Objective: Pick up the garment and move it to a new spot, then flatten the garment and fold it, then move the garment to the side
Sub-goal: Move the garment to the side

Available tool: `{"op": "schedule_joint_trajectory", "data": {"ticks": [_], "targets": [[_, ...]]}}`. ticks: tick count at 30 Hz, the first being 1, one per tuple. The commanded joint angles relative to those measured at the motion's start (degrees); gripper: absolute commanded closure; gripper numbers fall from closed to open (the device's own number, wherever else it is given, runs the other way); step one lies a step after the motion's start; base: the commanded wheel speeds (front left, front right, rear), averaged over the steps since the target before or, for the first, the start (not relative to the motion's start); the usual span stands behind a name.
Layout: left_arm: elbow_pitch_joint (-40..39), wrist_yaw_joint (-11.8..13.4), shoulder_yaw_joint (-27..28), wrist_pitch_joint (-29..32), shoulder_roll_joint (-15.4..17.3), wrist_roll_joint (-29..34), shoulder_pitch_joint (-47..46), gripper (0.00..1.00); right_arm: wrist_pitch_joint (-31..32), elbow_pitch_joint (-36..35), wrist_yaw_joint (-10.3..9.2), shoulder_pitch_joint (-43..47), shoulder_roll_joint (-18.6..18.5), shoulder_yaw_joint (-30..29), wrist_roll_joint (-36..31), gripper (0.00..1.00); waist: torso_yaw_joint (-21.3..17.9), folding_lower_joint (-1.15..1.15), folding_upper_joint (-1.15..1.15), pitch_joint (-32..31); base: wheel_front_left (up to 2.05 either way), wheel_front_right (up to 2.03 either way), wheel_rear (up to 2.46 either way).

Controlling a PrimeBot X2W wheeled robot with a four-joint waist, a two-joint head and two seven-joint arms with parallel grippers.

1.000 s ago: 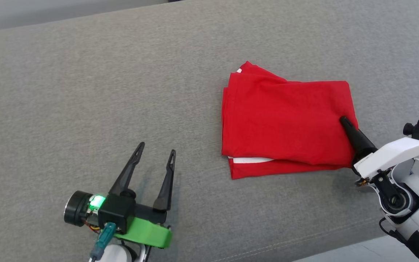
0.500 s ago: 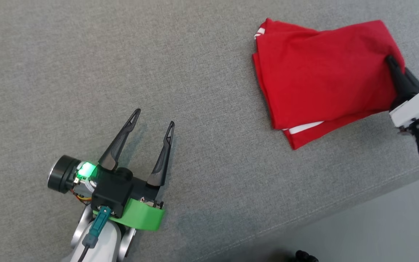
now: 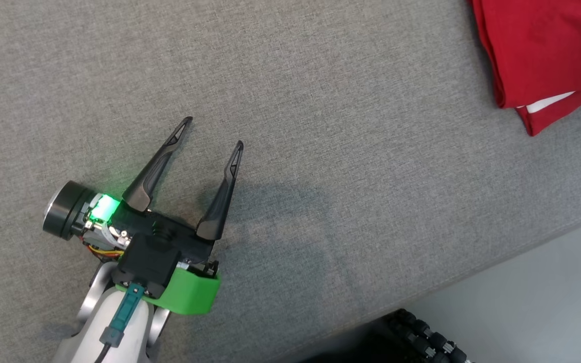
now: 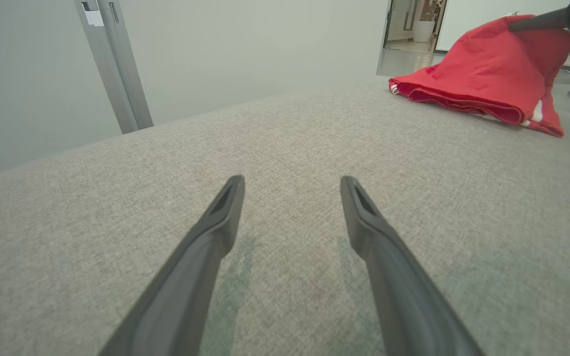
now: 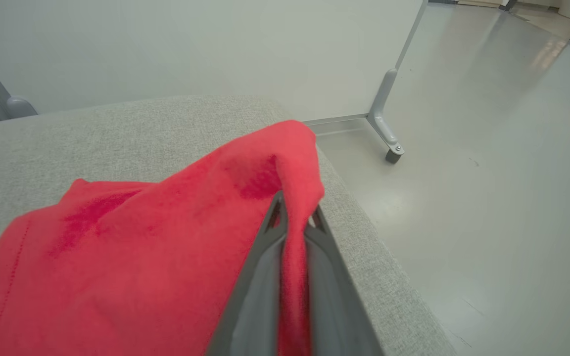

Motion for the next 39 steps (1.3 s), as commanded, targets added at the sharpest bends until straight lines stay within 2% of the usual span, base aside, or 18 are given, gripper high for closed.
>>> {"op": "schedule_joint_trajectory", "data": {"ticks": [1,6,7,8,9,14,18,19,23,26,33,39], "targets": [[0.3,0.2,0.0,0.0,0.8,0.3,-1.0,0.00,-0.2,0.5,-0.07,-0.3,-0.1,-1.1,-1.3,1.00,-0.1,-0.01,0.00,2.2,0.00,0.00,0.00],[0.5,0.4,-0.7,0.1,1.2,0.1,-1.2,0.00,-0.3,2.6,-0.07,-0.1,0.0,-3.5,-4.9,1.00,0.3,-0.01,0.00,2.6,0.00,0.00,0.00],[0.6,0.5,-0.8,0.1,1.2,0.0,-1.2,0.00,-0.3,3.3,-0.07,-0.1,0.0,-3.7,-6.1,0.87,0.4,-0.01,0.00,2.5,0.00,0.00,0.00],[0.6,0.5,-0.9,0.1,1.2,-0.2,-1.2,0.00,-0.3,4.3,-0.07,-0.3,0.0,-4.0,-7.3,0.63,0.6,-0.01,0.00,2.3,0.00,0.00,0.00],[0.7,0.6,-1.1,0.1,1.1,-0.3,-1.2,0.00,-0.3,5.2,-0.08,-0.8,0.0,-4.8,-8.9,0.00,0.7,-0.01,0.00,2.1,0.00,0.00,0.00],[0.6,1.1,-2.2,0.1,0.1,-1.0,-1.5,0.00,-0.2,5.6,-0.08,-1.8,1.4,-14.1,-21.9,0.00,2.0,-0.01,0.00,0.0,0.00,0.00,0.00],[1.0,1.9,-2.6,0.1,-1.3,-2.2,-0.9,0.00,-0.2,0.0,-0.07,2.9,7.1,-23.9,-31.8,0.00,3.7,-0.01,0.00,-3.2,0.00,0.00,0.00],[1.0,1.9,-2.6,0.1,-1.3,-2.2,-0.9,0.00,-0.2,0.0,-0.07,2.9,7.1,-23.9,-31.8,0.00,3.7,-0.01,0.00,-3.2,0.00,0.00,0.00],[2.4,3.2,-2.2,0.1,-3.2,-4.2,0.6,0.00,-0.2,-8.1,-0.08,8.8,13.0,-26.1,-36.3,0.00,5.7,-0.01,0.00,-7.9,0.00,0.00,0.00],[4.1,4.2,-1.5,0.1,-4.7,-5.7,2.0,0.00,-0.1,-12.7,-0.08,13.8,17.6,-24.8,-37.3,0.00,7.6,-0.01,0.00,-11.6,0.00,0.00,0.00],[9.9,6.4,2.4,0.1,-7.7,-10.8,5.6,0.00,-0.1,-19.2,-0.08,23.0,23.3,-20.8,-37.6,0.00,11.6,-0.01,0.00,-19.6,0.00,0.00,0.00],[12.6,8.3,6.6,0.1,-8.9,-13.7,9.2,0.00,-0.1,-27.5,-0.08,33.6,29.5,-22.7,-39.7,0.00,15.0,-0.01,0.00,-27.4,0.00,0.00,0.00]]}}
